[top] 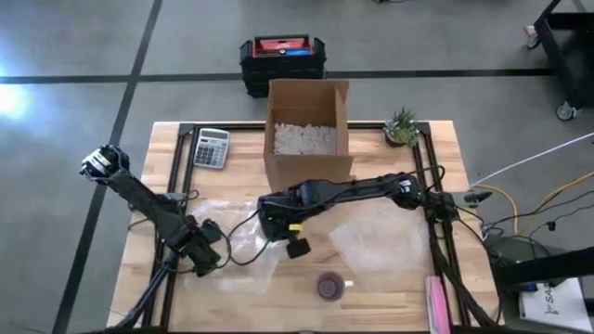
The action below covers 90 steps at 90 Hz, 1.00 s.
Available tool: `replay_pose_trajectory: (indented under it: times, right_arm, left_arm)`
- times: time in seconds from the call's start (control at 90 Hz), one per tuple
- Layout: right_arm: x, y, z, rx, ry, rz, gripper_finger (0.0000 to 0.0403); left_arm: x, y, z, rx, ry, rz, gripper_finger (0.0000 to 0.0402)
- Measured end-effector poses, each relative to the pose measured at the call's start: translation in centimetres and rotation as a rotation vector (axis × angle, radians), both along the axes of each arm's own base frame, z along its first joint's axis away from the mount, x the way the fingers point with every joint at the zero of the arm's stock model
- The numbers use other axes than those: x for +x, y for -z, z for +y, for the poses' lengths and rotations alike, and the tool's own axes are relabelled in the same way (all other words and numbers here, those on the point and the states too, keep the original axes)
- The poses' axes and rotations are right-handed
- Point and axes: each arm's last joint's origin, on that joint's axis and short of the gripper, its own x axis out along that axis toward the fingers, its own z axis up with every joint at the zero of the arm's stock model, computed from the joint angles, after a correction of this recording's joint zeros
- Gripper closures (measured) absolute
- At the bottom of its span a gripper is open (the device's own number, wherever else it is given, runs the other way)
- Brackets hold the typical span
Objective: Wrap mug
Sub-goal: Wrap the yellow mug with bubble wrap
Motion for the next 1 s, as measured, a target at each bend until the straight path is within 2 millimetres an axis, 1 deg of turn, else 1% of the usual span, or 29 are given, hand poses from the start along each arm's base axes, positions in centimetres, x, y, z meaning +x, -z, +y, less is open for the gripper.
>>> replay_pose_trajectory:
  times: [0.078,0.144,0.222,0.344,0.378,0.411,0.511,0.633,0.689,0.778,0.889,0.944,1.0]
  right_arm:
    - [-0.7,0.0,-0.1,-0.002,0.02,0.063,0.0403]
    - [-1.1,0.3,-0.1,-0.006,0.033,0.117,0.0403]
    - [-1.4,1.5,-0.2,-0.01,0.054,0.176,0.0403]
    - [-1.2,4.6,-0.2,-0.027,0.087,0.189,0.0403]
    - [-1.1,5.6,-0.1,-0.036,0.102,0.173,0.0403]
    - [-1.0,6.6,0.0,-0.044,0.109,0.16,0.0403]
    - [-0.7,9.0,0.0,-0.044,0.135,0.105,0.0403]
    - [-0.3,10.5,0.2,-0.048,0.175,0.037,0.0403]
    - [-0.3,10.7,0.3,-0.046,0.179,0.023,0.0403]
    - [-0.1,10.6,0.6,-0.043,0.176,0.001,0.0403]
    - [0.1,10.5,0.8,-0.038,0.172,-0.02,0.0403]
    - [0.1,10.5,0.8,-0.037,0.171,-0.028,0.0403]
    - [0.3,10.4,0.8,-0.031,0.171,-0.049,0.0403]
  left_arm:
    - [-0.3,1.2,0.2,-0.021,-0.002,-0.011,0.0193]
    - [-0.6,1.8,0.4,-0.026,-0.003,-0.012,0.0213]
    - [-0.8,2.2,0.5,-0.031,-0.001,-0.027,0.0262]
    - [-0.6,2.1,0.3,-0.03,0.024,-0.063,0.0373]
    - [-0.6,1.9,0.2,-0.016,0.031,-0.073,0.0386]
    - [-0.4,1.6,0.1,-0.003,0.036,-0.096,0.0388]
    - [0.2,0.0,-0.5,0.04,0.058,-0.17,0.039]
    - [1.0,-3.3,-1.0,0.103,0.06,-0.271,0.0398]
    - [1.4,-4.9,-1.0,0.156,0.065,-0.335,0.0396]
    - [2.4,-7.7,-1.4,0.199,0.088,-0.482,0.0399]
    - [3.3,-10.5,-1.8,0.272,0.133,-0.633,0.04]
    - [3.7,-11.6,-1.8,0.319,0.158,-0.69,0.04]
    - [4.2,-12.0,-1.7,0.361,0.173,-0.736,0.0401]
